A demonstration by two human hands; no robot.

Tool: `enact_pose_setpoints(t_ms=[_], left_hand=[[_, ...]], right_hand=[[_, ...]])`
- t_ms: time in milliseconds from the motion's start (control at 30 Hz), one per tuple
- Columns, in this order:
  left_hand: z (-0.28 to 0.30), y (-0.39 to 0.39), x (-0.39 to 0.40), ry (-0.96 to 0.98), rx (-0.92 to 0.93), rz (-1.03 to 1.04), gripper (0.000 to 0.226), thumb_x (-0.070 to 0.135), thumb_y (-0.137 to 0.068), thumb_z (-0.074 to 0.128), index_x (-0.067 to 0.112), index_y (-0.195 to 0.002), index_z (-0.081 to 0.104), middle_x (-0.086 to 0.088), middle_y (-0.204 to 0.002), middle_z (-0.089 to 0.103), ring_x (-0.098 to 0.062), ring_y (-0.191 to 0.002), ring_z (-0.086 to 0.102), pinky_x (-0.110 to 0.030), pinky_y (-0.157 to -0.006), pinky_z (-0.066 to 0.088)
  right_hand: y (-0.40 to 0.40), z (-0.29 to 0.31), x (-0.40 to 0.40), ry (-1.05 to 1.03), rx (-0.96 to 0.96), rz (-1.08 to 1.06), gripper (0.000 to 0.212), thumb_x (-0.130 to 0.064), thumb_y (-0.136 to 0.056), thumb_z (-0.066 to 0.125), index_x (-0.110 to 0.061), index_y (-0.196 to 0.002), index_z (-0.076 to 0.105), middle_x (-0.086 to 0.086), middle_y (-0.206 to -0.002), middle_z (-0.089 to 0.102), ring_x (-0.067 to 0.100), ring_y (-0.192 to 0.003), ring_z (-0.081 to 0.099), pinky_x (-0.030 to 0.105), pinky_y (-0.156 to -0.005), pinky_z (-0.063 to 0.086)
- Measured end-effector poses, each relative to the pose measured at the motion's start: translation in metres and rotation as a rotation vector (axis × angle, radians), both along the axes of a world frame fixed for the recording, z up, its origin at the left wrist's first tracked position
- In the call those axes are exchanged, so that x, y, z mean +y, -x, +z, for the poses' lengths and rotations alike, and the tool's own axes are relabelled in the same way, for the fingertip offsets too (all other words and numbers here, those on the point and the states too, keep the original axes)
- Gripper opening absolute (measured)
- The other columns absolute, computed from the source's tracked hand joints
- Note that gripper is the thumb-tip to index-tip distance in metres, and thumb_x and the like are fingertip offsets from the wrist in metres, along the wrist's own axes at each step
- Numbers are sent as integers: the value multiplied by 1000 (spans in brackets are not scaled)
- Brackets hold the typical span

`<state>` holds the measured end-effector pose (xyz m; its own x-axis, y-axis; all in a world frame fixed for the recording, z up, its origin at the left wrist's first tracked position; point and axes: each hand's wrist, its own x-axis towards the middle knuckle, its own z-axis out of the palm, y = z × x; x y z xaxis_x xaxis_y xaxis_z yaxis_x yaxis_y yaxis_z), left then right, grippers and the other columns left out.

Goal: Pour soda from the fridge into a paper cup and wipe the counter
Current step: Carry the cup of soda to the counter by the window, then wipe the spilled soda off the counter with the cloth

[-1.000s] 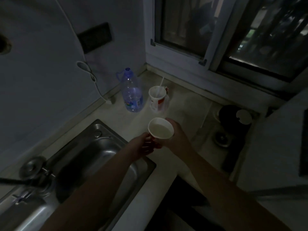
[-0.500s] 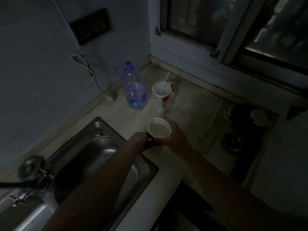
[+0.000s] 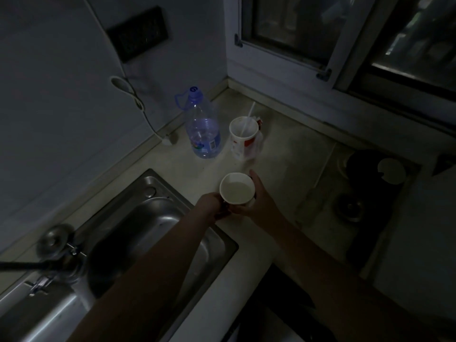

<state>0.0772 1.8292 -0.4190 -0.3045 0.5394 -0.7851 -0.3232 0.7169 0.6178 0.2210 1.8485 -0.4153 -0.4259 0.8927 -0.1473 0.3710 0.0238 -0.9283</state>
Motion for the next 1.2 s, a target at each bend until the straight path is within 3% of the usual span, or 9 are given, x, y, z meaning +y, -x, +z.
enact_pose_setpoints(t_ms=[167, 267, 367, 467, 533, 633, 700, 867, 1200], left_hand=[[9, 1, -10, -22, 2, -12, 11, 15, -98, 54, 9, -94, 63, -19, -106, 65, -29, -91, 64, -34, -65, 56], [18, 3, -18, -18, -4, 6, 26, 20, -97, 55, 2, -115, 59, -22, -115, 61, -31, -93, 62, -35, -63, 55], [27, 5, -32, -25, 63, -59, 27, 23, -100, 48, 4, -118, 53, -20, -115, 58, -30, -93, 59, -41, -73, 54], [26, 9, -51, -85, 535, -436, 34, 33, -101, 44, 11, -124, 55, -16, -122, 61, -30, -105, 60, -41, -94, 50], [28, 9, -67, -128, 885, -717, 45, 38, -101, 43, 12, -136, 49, -15, -129, 59, -30, -114, 57, -34, -94, 45], [30, 5, -92, -118, 1254, -987, 50, 47, -99, 40, 18, -140, 43, -10, -127, 58, -29, -113, 58, -38, -90, 44], [32, 3, -106, -100, 1368, -1055, 51, 49, -97, 36, 21, -139, 42, -7, -129, 56, -29, -117, 55, -40, -94, 40], [43, 5, -137, -166, 1454, -1124, 74, 60, -86, 14, 20, -141, 43, -6, -138, 51, -25, -128, 47, -41, -102, 37], [50, 22, -216, -184, 1446, -967, 74, 63, -86, 21, 18, -135, 52, -7, -136, 56, -27, -128, 48, -42, -105, 35]], right_hand=[[-4, 1, 3, 79, -5, 26, 114, -13, -66, 86, -13, -150, 9, -2, -139, 40, 7, -125, 39, 20, -95, 39], [-9, 10, 4, 135, -3, 23, 95, -15, -67, 86, -15, -141, 26, -2, -131, 48, 11, -117, 49, 13, -78, 48], [-14, 20, -1, 184, -28, -12, 83, -39, -66, 83, -19, -133, 39, -5, -128, 51, 13, -116, 51, 25, -87, 48], [-20, 30, -10, 187, -124, -17, 66, -37, -84, 68, -17, -140, 38, -6, -128, 48, 10, -114, 46, 29, -91, 40], [-24, 35, -17, 103, -261, 11, 59, -40, -90, 60, -16, -140, 39, 2, -138, 47, 15, -119, 46, 29, -92, 38], [-29, 39, -33, -29, -484, 57, 70, -43, -91, 57, -11, -146, 29, 11, -148, 38, 25, -133, 39, 34, -102, 34], [-32, 39, -45, -65, -603, 53, 77, -47, -91, 55, -9, -149, 21, 13, -151, 32, 28, -137, 32, 36, -107, 30], [-30, 45, -70, -267, -803, 119, 73, -50, -92, 49, -10, -148, 22, 11, -149, 34, 26, -135, 34, 37, -106, 33], [12, 65, -123, -442, -815, 224, 60, -50, -90, 46, -12, -136, 38, 10, -133, 48, 28, -121, 45, 38, -94, 38]])
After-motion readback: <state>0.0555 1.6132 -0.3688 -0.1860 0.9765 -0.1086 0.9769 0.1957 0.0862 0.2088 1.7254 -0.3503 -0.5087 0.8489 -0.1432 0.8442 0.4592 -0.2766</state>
